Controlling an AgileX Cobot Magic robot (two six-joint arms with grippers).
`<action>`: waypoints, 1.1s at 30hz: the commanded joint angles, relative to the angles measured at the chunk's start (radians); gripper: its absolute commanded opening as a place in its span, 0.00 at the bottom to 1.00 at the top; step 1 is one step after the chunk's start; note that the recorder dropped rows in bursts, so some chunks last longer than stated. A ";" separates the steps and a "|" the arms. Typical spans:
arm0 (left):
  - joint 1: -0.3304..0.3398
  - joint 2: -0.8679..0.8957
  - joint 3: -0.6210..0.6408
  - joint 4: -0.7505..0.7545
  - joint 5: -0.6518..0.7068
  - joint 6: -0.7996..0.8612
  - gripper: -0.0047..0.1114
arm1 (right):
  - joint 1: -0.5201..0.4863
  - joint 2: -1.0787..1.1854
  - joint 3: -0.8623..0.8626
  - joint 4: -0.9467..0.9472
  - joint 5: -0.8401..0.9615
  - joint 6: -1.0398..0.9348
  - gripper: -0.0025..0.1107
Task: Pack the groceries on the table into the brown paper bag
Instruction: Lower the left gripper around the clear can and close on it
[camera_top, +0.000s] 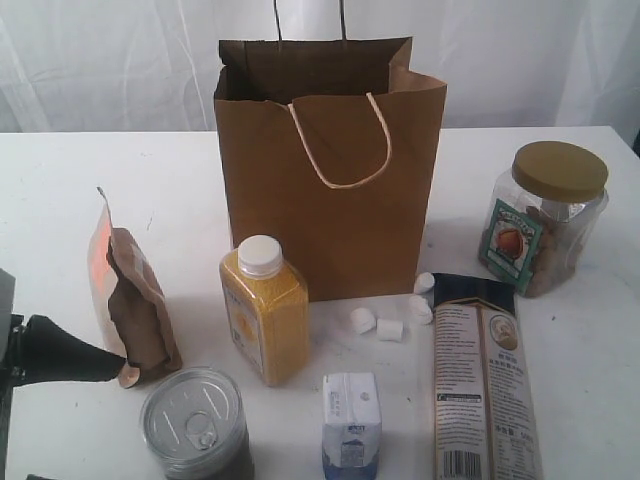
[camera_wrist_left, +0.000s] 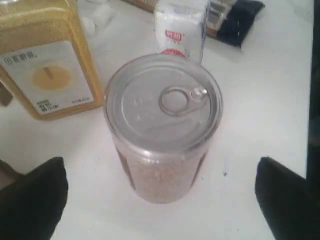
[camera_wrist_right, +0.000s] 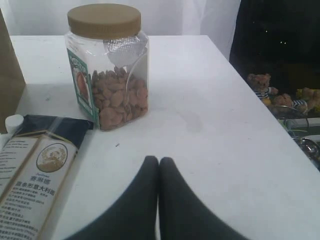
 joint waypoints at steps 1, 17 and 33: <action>0.001 0.035 0.040 -0.168 0.029 0.181 0.94 | -0.008 -0.005 0.002 0.000 -0.004 0.000 0.02; 0.001 0.245 0.044 -0.290 0.043 0.282 0.94 | -0.008 -0.005 0.002 0.000 -0.004 0.020 0.02; -0.152 0.387 0.017 -0.353 -0.067 0.282 0.94 | -0.008 -0.005 0.002 -0.002 -0.004 0.020 0.02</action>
